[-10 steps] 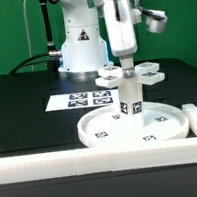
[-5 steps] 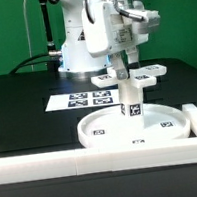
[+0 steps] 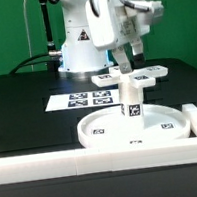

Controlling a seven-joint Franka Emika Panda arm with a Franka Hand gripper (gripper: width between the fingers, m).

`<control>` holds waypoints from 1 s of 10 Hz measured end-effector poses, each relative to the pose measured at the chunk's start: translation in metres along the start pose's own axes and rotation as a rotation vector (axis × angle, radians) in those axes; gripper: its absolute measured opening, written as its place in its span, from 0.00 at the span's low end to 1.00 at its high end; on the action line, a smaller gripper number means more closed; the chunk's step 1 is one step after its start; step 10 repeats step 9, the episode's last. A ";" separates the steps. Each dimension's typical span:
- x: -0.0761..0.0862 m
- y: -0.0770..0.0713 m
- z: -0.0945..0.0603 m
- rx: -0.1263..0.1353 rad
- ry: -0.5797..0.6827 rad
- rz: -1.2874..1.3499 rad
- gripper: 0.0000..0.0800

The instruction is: Assemble round table

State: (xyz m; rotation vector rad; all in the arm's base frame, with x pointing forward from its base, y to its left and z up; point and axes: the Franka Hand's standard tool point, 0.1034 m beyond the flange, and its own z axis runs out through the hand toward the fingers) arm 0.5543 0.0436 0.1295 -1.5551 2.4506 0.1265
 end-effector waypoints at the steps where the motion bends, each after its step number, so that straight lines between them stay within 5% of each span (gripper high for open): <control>1: -0.003 -0.001 -0.008 0.008 -0.011 -0.011 0.81; 10: -0.002 0.002 0.000 -0.002 -0.002 -0.034 0.81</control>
Offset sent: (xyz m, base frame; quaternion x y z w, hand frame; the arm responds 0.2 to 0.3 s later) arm 0.0000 0.0000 0.0000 0.0000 0.0000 0.0000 1.0000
